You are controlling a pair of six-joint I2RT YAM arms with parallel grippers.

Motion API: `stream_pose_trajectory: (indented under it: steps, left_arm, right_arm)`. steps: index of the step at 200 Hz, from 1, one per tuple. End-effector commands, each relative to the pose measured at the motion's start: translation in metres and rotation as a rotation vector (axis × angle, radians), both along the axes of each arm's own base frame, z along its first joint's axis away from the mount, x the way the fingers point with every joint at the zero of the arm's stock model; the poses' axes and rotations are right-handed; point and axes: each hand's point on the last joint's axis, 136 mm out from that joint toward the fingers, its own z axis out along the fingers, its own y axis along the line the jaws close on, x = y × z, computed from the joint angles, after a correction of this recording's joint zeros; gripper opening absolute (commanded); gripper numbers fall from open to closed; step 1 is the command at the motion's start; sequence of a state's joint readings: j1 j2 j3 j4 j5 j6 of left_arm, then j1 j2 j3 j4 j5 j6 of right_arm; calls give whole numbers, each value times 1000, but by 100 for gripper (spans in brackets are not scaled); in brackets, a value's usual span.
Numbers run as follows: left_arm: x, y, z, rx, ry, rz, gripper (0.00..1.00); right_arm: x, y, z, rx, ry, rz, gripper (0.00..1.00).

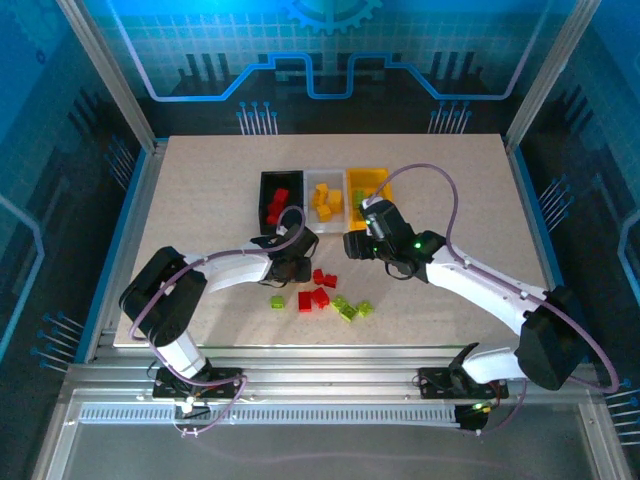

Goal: Sort the legos into containers by color

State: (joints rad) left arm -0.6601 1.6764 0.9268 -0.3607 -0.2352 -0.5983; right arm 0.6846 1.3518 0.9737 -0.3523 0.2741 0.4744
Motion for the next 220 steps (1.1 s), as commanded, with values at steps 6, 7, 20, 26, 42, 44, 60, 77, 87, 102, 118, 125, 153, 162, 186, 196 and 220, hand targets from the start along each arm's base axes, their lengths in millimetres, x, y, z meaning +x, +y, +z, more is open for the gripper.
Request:
stream_pose_trajectory:
  steps: [6,7,20,26,42,44,60,77,87,102,118,125,153,162,186,196,220]
  left_arm:
    - [-7,6,-3,26,21,-3,36]
    - [-7,6,-2,26,21,-3,36]
    - [-5,5,7,16,3,-3,34]
    - [-4,4,13,9,-6,-5,34]
    - [4,1,32,-7,-46,-9,33]
    - [6,-1,36,-10,-52,-10,33]
    - [23,-7,62,-35,-105,-13,33]
    - [48,-16,91,-70,-162,-11,34]
    - [65,-22,105,-83,-193,-10,34]
    - [94,-29,119,-80,-234,-6,34]
    - [123,-34,127,-60,-257,4,34]
    - [133,-35,126,-52,-256,7,34]
    - [172,-42,124,-18,-266,26,34]
    - [180,-42,120,4,-264,31,34]
    - [194,-41,109,27,-246,48,36]
    - [199,-41,107,21,-242,53,39]
    - [202,-52,113,-13,-237,39,58]
  right_arm:
    - [4,-9,9,23,-32,-48,67]
    - [4,-9,9,23,-31,-49,67]
    - [4,-11,10,25,-32,-54,67]
    - [4,-11,10,26,-34,-56,67]
    - [3,-14,12,30,-37,-63,67]
    - [3,-14,13,31,-38,-63,67]
    - [2,-18,13,35,-40,-71,67]
    - [-1,-22,9,37,-30,-84,67]
    - [-2,-25,7,39,-23,-90,67]
    - [-4,-29,3,37,-10,-99,67]
    - [-7,-32,1,33,-2,-103,67]
    - [-9,-33,0,30,2,-104,67]
    - [-14,-37,-1,25,16,-105,67]
    - [-15,-38,0,27,17,-105,67]
    - [-20,-38,2,34,23,-93,68]
    - [-21,-38,3,40,28,-88,68]
    - [-32,-39,-13,30,82,-72,69]
